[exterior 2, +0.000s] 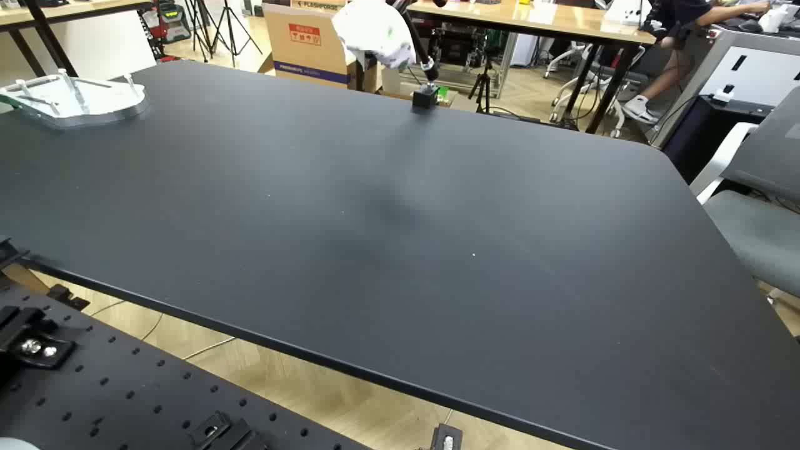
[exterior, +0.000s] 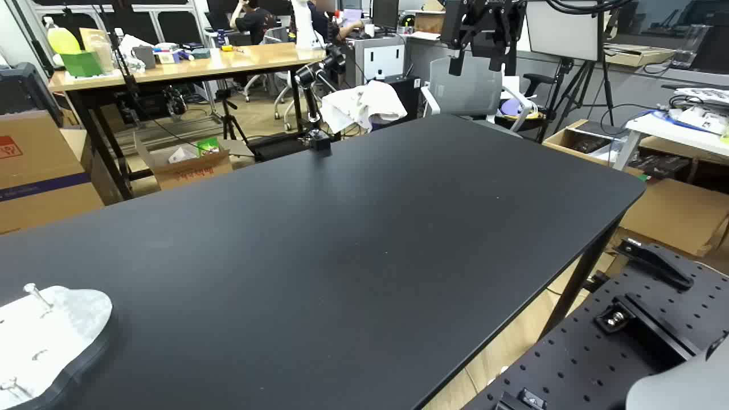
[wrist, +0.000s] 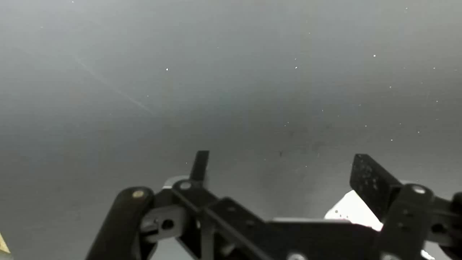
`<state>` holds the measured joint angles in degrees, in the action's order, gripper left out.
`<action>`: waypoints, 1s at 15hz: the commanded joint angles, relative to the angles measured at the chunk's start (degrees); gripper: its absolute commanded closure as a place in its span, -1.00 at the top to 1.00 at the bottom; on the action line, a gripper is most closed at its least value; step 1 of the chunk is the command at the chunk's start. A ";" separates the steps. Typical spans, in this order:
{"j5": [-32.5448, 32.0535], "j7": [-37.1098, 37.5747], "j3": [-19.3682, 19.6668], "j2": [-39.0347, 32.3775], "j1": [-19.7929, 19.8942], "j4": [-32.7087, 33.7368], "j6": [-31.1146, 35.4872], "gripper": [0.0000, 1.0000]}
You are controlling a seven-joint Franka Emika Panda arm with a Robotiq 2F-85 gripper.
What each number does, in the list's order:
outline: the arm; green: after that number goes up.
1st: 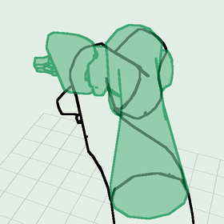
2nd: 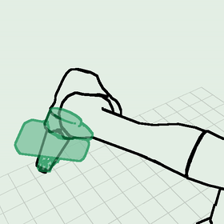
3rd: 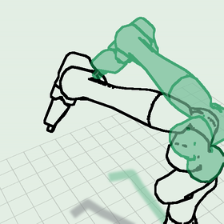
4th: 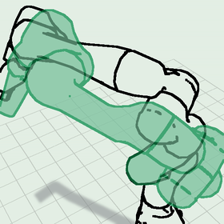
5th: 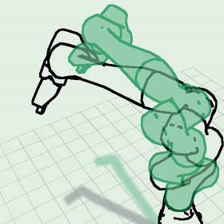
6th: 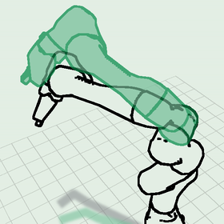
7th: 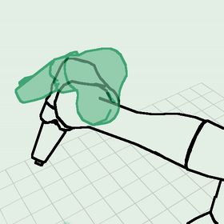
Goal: Unhang the cloth from the stand
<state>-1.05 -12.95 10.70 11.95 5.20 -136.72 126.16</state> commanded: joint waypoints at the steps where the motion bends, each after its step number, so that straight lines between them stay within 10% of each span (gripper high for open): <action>1: 0.15 -0.10 -0.59 -0.04 0.59 0.08 -0.07 1.00; 15: -0.67 0.88 -0.94 -0.39 0.64 0.18 1.32 1.00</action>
<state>-1.04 -12.96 10.70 11.93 5.20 -136.67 126.25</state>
